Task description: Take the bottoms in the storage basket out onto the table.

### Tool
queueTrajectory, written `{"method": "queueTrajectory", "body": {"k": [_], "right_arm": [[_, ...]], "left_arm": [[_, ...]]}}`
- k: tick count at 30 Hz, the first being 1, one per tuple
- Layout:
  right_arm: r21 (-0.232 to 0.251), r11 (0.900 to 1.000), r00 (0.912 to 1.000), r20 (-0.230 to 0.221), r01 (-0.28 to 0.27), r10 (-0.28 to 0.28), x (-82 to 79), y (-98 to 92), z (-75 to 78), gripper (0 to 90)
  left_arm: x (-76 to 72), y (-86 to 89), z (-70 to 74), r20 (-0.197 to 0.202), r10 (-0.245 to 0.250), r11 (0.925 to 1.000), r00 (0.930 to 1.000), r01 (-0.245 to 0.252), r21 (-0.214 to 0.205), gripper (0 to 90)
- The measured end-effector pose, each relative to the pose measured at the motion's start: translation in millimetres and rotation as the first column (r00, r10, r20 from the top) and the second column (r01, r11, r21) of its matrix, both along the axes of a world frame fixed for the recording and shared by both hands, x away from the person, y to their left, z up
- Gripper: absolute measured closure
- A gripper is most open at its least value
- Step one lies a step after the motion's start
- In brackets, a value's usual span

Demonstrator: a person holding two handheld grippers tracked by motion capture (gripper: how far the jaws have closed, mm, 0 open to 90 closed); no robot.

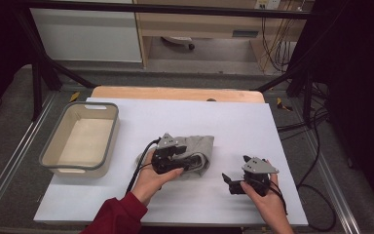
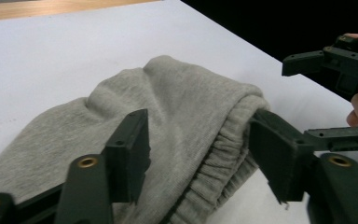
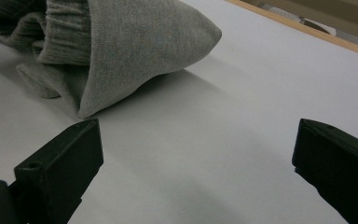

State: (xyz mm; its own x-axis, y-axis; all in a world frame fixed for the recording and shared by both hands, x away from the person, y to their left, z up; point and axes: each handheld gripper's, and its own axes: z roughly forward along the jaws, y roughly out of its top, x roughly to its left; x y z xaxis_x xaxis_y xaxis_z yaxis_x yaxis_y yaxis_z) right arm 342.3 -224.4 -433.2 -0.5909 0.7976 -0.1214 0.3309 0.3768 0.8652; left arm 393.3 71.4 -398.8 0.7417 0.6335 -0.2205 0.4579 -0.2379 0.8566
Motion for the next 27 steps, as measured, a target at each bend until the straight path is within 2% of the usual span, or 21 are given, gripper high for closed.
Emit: {"method": "queueTrajectory", "body": {"k": [5,13,19,27], "right_arm": [[0.001,1.0000,1.0000,-0.001,0.000,0.000,0.0,0.4,0.0,2.2],[-0.001,1.0000,1.0000,-0.001,-0.003,0.003,0.0,0.3,0.0,2.2],[-0.002,1.0000,1.0000,-0.002,-0.002,0.002,-0.1,0.4,0.0,2.2],[0.002,1.0000,1.0000,-0.002,-0.001,0.001,-0.1,-0.1,0.2,2.1]], "left_arm": [[0.3,-2.0,1.2,-0.014,0.001,0.9999,0.9999,-0.001,-0.012,25.9],[0.6,0.0,8.1,-0.016,0.007,0.9995,0.9999,-0.008,-0.030,17.5],[1.4,2.7,13.9,-0.004,0.029,0.9991,0.9996,-0.029,-0.032,9.5],[2.4,16.3,30.7,0.037,0.043,0.9980,0.9984,-0.041,-0.049,8.1]]}}
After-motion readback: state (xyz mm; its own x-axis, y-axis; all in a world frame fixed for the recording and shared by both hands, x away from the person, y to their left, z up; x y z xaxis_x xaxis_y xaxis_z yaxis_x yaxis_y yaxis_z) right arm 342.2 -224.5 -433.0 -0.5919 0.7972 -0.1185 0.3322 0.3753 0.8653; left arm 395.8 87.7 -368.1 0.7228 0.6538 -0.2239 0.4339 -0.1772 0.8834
